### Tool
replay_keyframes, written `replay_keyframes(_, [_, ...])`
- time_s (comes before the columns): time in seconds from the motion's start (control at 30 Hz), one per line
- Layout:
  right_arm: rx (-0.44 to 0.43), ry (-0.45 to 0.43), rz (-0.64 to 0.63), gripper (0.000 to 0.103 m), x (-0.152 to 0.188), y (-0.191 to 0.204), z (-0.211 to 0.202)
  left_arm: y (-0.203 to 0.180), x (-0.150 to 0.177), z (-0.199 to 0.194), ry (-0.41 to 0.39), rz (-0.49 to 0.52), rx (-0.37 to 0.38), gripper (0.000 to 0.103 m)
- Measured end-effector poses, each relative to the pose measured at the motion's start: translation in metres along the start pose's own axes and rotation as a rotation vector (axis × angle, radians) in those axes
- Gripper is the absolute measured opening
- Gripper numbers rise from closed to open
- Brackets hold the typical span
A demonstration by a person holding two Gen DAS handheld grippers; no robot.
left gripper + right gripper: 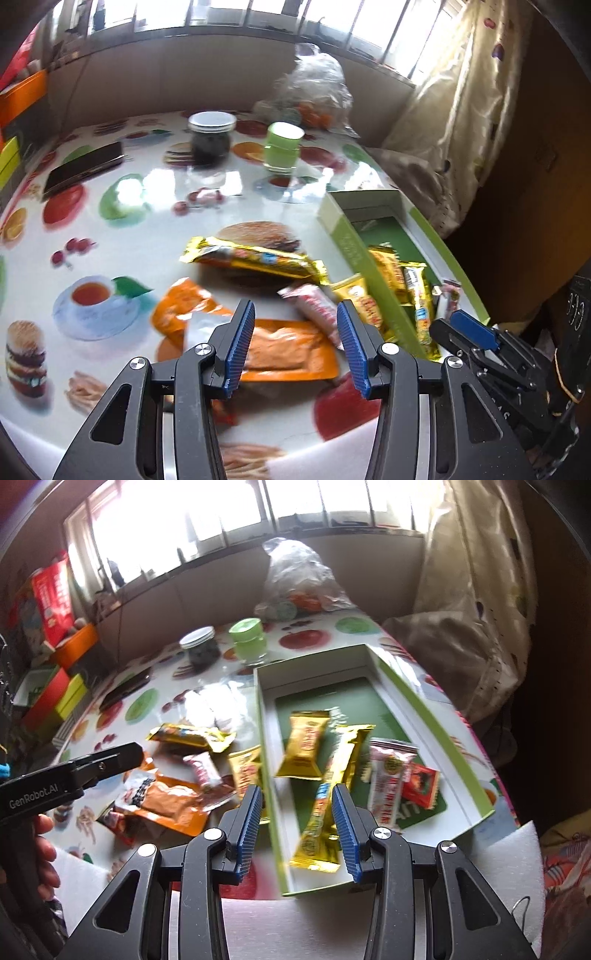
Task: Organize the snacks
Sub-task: 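Withdraw both open tools from the box back toward the snack pile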
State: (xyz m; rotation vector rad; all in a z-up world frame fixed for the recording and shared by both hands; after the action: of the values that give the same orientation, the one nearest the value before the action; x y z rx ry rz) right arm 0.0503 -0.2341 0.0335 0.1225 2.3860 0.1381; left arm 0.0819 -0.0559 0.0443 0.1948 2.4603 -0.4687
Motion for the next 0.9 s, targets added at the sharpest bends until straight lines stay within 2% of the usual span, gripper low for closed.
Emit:
replay_keyframes(0.33, [-0.061,0.031,-0.091,0.038,0.003,0.037,0.014,0.048,0.024,-0.012,0.009,-0.062,-0.083,0.048])
replay_keyframes(0.63, [-0.090,0.069,-0.164,0.038,-0.003,0.063,0.036,0.067,0.040,-0.015,0.030,-0.099,-0.105,0.048])
replay_keyframes(0.9, [-0.097,0.107,-0.218,0.039,-0.007,0.078,0.057,0.070,0.054,-0.006,0.077,-0.116,-0.096,0.048])
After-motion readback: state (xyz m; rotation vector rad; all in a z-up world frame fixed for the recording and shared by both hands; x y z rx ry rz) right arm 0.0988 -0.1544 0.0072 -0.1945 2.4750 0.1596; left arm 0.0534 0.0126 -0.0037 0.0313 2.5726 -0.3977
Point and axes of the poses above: each gripper's, at about its wrist camera, not at the fingertips, and z roughly the way its jaws point, y to its left, x to its underside, the point moved 3 cm from there along z, roughly the way its jaws point, and after that the axes turned 2 degrees about x, right-handed, at the moved point
